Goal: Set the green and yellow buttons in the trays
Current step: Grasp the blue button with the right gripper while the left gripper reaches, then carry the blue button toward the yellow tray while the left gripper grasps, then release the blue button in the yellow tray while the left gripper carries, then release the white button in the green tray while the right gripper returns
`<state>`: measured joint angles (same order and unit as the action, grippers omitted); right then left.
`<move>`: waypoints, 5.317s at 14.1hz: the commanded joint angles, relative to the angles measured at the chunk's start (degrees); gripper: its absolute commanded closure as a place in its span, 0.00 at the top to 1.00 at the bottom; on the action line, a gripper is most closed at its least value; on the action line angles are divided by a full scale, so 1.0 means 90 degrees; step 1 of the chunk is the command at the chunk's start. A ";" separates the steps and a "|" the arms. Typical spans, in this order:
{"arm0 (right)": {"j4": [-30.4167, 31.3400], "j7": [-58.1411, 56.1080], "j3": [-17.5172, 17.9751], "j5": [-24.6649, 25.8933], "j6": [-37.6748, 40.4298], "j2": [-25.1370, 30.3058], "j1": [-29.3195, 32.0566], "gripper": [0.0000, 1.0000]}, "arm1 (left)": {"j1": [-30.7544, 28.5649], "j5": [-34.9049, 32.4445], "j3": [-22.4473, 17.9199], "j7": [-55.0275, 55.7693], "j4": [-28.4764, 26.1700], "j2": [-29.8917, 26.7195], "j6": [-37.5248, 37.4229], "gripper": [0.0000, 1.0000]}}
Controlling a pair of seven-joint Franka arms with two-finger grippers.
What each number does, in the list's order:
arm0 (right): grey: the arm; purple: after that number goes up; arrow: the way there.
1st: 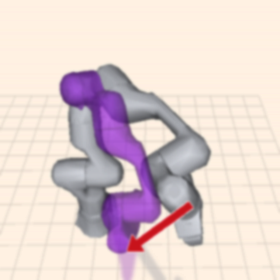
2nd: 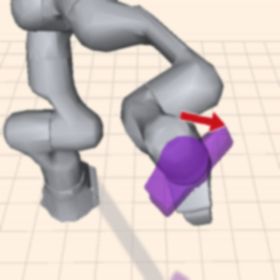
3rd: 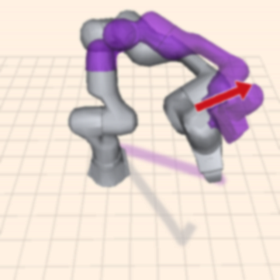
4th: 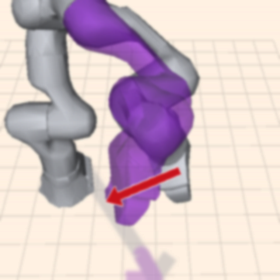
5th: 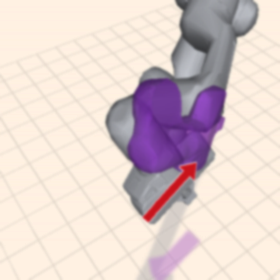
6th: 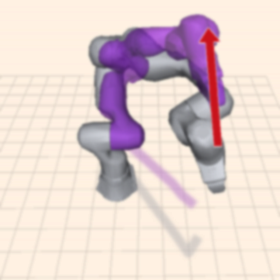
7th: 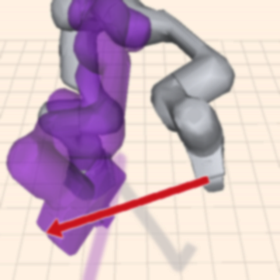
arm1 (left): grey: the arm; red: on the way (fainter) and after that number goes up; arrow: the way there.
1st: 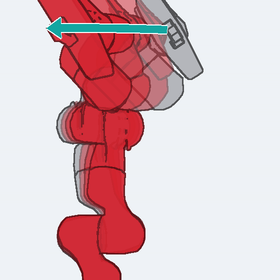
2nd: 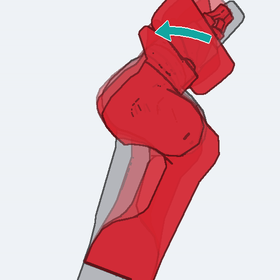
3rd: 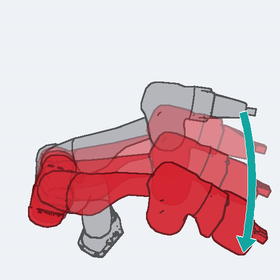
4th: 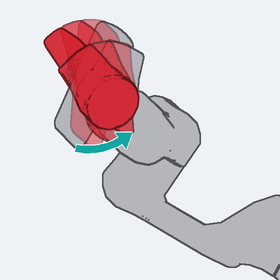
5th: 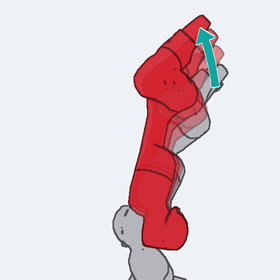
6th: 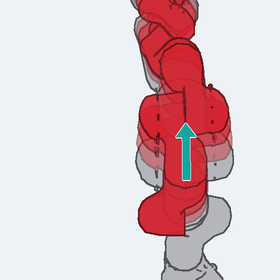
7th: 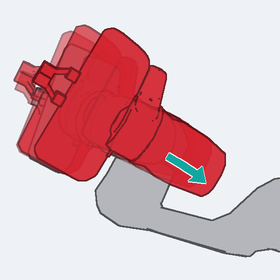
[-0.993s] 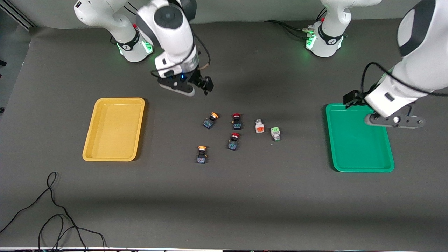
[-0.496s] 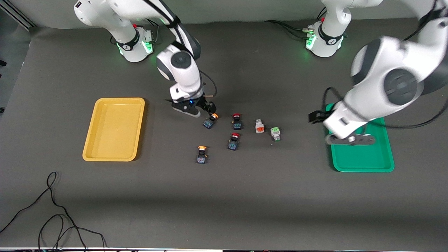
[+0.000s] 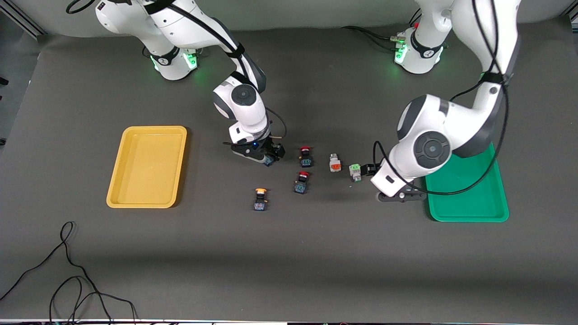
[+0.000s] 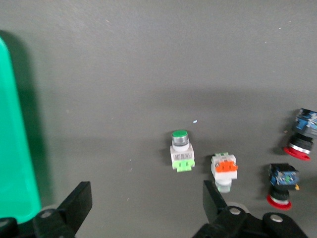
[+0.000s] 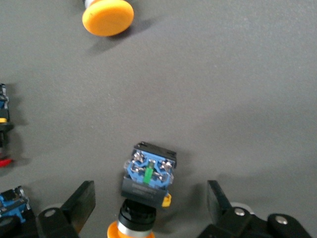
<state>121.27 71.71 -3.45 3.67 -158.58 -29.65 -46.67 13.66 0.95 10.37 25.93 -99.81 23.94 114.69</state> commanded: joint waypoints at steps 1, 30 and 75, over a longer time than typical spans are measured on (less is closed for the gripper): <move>-0.0183 0.0226 -0.0047 0.0276 0.0042 -0.0133 -0.0020 1.00 | 0.0211 0.0041 -0.0058 0.0399 -0.0861 -0.0083 0.0916 1.00; -0.2120 -0.8462 -0.4028 -0.0720 0.6304 0.2376 0.0595 0.26 | 0.0143 -0.0134 -0.0136 0.0517 -0.0846 -0.1067 -0.0220 0.00; -0.4803 -0.4676 -0.2332 -0.2498 0.2739 -0.2690 -0.0244 1.00 | -0.3998 -0.0691 0.1337 -0.2874 -0.0229 -0.0590 -0.1346 1.00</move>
<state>77.24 29.42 -24.35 -20.70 -129.96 -51.72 -47.80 -23.32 -6.39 21.21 -2.77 -104.06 17.81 105.41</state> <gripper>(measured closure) 0.000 0.000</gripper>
